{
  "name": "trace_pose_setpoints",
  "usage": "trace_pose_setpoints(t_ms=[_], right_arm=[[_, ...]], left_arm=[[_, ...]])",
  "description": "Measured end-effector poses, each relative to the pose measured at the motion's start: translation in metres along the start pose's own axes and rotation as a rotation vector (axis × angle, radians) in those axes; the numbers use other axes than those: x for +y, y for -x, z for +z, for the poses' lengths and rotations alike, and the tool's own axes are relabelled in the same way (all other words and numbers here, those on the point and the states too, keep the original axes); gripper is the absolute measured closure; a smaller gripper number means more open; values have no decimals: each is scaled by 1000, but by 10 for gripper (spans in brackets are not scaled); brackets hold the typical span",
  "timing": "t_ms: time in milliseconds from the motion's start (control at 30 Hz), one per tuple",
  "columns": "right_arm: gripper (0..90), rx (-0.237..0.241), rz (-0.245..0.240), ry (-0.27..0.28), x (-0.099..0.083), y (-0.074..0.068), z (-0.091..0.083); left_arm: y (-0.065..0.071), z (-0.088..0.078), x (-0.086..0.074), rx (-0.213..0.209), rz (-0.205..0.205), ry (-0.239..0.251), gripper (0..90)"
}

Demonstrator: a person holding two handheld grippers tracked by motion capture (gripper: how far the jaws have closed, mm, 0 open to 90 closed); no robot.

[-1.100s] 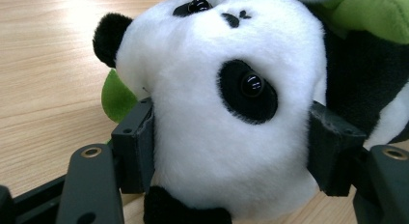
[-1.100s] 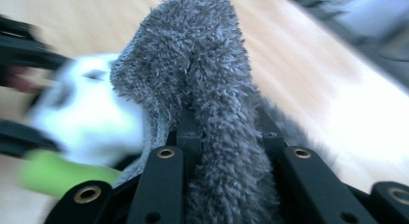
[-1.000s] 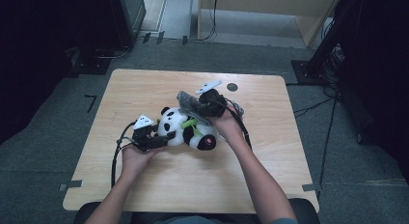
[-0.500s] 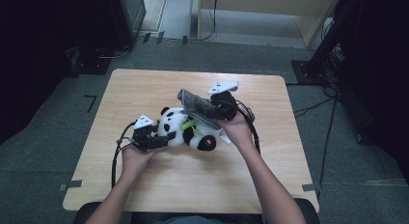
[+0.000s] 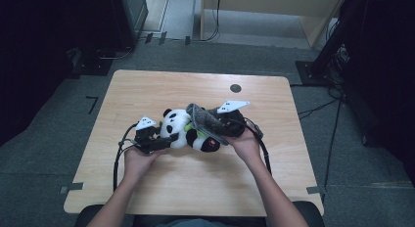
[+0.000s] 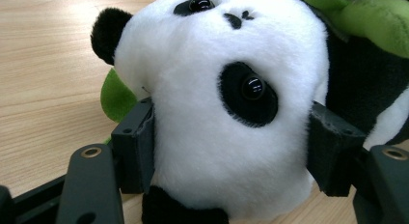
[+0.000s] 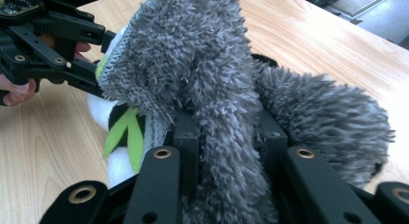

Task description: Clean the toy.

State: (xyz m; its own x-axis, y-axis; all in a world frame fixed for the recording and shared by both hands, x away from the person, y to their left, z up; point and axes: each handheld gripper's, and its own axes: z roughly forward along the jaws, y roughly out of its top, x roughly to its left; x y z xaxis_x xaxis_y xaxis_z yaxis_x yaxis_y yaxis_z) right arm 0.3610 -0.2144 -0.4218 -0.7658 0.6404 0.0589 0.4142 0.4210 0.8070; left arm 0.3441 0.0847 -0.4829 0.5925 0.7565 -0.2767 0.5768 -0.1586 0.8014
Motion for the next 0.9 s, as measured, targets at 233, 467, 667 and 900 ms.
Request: trace_pose_setpoints(t_ms=[233,467,667,900], right_arm=[[713,9,45,20,-19,5,-6],[712,0,83,18,-34,8,-12],[713,-16,119,-4,-50,13,-16],[720,-53,137,-70,-69,18,-18]], left_arm=[[0,0,-1,0,1,0,297],[0,0,-2,1,7,1,292],[0,0,-2,-1,-4,2,272],[-1,1,-3,-2,2,6,255]])
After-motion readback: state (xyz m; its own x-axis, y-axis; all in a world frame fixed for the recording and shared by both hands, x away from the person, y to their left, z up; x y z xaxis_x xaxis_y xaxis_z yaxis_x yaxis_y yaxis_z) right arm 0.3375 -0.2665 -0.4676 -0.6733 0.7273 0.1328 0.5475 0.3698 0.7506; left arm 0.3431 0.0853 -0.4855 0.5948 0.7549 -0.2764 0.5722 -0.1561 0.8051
